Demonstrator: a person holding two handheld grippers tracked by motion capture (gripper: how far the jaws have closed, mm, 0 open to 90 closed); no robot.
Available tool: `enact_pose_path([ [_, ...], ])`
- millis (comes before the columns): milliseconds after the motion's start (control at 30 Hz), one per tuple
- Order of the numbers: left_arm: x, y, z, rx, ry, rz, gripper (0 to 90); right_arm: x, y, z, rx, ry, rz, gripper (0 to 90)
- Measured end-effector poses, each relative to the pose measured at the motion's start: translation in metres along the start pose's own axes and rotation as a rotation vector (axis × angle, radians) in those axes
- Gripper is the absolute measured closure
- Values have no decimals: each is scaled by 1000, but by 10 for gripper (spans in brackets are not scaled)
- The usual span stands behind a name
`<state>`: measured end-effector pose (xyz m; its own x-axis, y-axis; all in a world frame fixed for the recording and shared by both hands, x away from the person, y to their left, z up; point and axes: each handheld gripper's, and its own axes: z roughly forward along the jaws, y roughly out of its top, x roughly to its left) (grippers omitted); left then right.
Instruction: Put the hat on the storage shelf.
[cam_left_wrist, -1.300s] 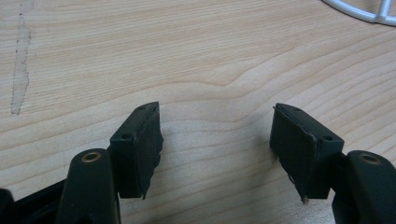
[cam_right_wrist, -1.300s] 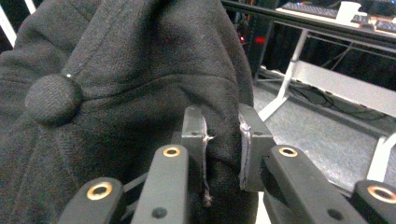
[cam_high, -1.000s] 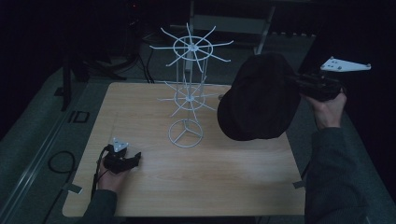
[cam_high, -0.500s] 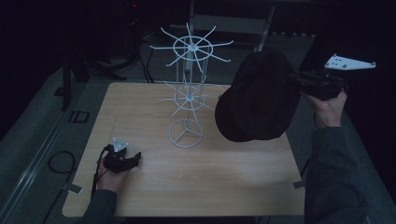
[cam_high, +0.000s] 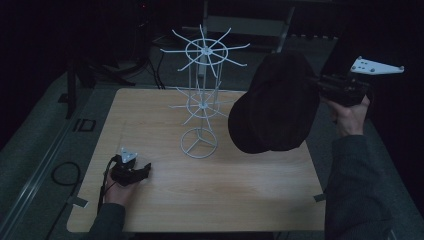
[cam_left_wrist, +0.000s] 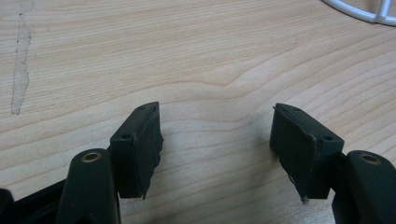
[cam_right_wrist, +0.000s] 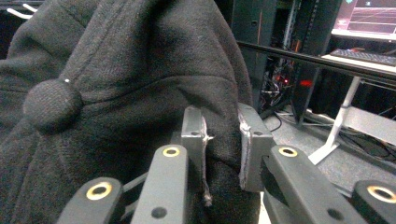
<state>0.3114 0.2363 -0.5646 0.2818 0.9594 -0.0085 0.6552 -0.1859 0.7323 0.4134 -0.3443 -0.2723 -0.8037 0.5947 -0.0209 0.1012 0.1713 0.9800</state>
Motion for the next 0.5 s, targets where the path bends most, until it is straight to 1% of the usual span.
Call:
enact_pose_path([
  [267,0,0,0,0,0,0,347,2,2,2,-26,36,5,761],
  [500,0,0,0,0,0,0,346,5,6,6,-36,58,-5,760],
])
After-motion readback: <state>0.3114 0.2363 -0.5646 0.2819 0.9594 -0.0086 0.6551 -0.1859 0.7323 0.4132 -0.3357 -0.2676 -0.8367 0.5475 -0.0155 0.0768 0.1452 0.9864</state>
